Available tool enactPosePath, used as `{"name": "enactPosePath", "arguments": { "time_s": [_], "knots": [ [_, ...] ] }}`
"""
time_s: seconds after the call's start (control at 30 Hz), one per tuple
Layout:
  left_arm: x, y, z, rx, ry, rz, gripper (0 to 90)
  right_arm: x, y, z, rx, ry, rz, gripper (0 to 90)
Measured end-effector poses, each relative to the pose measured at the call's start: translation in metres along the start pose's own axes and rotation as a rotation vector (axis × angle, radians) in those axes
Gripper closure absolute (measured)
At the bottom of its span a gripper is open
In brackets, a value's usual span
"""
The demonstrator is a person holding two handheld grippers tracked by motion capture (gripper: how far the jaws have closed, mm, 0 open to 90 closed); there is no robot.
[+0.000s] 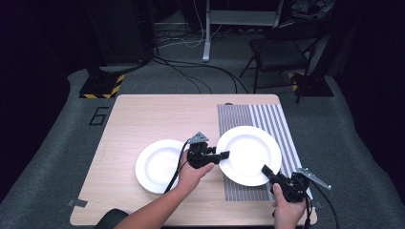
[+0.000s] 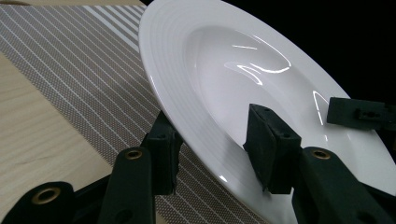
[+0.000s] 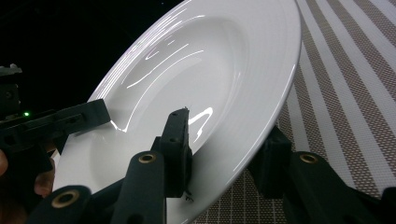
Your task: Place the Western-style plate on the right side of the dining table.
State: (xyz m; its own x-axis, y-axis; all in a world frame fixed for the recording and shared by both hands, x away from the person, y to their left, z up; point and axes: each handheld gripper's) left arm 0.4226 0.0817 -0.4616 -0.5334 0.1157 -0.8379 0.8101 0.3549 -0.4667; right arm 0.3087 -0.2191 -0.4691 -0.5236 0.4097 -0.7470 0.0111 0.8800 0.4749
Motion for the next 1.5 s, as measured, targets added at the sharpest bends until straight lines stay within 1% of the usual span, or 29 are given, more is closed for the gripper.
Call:
{"name": "enactPosePath", "arguments": {
  "time_s": [0.07, 0.17, 0.4, 0.47, 0.57, 0.6, 0.63, 0.7, 0.77, 0.83, 0.9, 0.97, 1.1, 1.23, 1.4, 1.47, 1.5],
  "knots": [
    [0.001, 0.000, 0.003, 0.003, 0.009, -0.003, 55.6, 0.000, -0.001, -0.001, 0.015, -0.002, -0.001, 62.0],
    [0.001, 0.000, 0.005, 0.009, 0.013, -0.004, 55.7, 0.000, -0.004, -0.002, 0.026, 0.000, 0.000, 62.4],
    [0.001, 0.002, 0.011, 0.010, 0.019, -0.010, 55.7, -0.001, -0.008, -0.003, 0.026, 0.000, 0.011, 63.7],
    [0.002, 0.004, 0.013, 0.011, 0.022, -0.005, 55.7, -0.001, -0.010, -0.002, 0.020, -0.002, 0.008, 64.5],
    [0.003, 0.006, 0.016, 0.013, 0.023, -0.012, 55.7, -0.002, -0.014, 0.000, 0.012, 0.002, 0.017, 64.8],
    [0.004, 0.006, 0.017, 0.014, 0.023, -0.013, 55.7, -0.002, -0.014, 0.000, 0.014, 0.005, 0.023, 64.8],
    [0.004, 0.007, 0.019, 0.015, 0.021, -0.013, 55.6, -0.001, -0.016, 0.001, 0.016, 0.004, 0.017, 64.8],
    [0.005, 0.009, 0.021, 0.015, 0.021, -0.011, 55.7, -0.001, -0.018, 0.002, 0.017, 0.007, 0.020, 64.8],
    [0.005, 0.010, 0.024, 0.015, 0.029, -0.012, 55.7, -0.001, -0.020, 0.004, 0.021, 0.009, 0.018, 64.6],
    [0.007, 0.013, 0.028, 0.011, 0.041, -0.010, 55.8, 0.000, -0.022, 0.006, 0.031, 0.007, 0.004, 64.4],
    [0.009, 0.016, 0.030, 0.017, 0.049, -0.012, 55.8, 0.002, -0.025, 0.009, 0.041, 0.017, 0.009, 64.4],
    [0.010, 0.018, 0.032, 0.030, 0.038, -0.031, 55.8, 0.002, -0.027, 0.011, 0.041, 0.019, 0.012, 64.4],
    [0.012, 0.022, 0.037, 0.027, 0.035, -0.028, 55.9, 0.001, -0.031, 0.014, 0.040, 0.018, 0.026, 64.6],
    [0.014, 0.027, 0.042, 0.026, 0.040, -0.038, 56.0, 0.003, -0.038, 0.021, 0.039, 0.029, 0.038, 64.5],
    [0.013, 0.031, 0.047, 0.026, 0.030, -0.058, 56.1, 0.002, -0.039, 0.026, 0.046, 0.031, 0.053, 64.6],
    [0.011, 0.033, 0.048, 0.035, 0.021, -0.073, 56.1, -0.001, -0.039, 0.027, 0.042, 0.031, 0.055, 65.0],
    [0.010, 0.033, 0.048, 0.033, 0.022, -0.072, 56.1, -0.003, -0.038, 0.027, 0.041, 0.028, 0.046, 65.0]
  ]
}}
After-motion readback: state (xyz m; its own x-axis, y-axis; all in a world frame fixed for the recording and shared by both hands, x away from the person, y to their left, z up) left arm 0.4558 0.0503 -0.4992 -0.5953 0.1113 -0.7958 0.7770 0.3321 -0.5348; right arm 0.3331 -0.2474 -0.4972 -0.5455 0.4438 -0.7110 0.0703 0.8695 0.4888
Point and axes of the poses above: each handheld gripper's, and its own axes: z roughly forward along the jaws, x roughly out of its underside, y roughly to its left, and after that the axes turned 12 degrees about x, right-handed
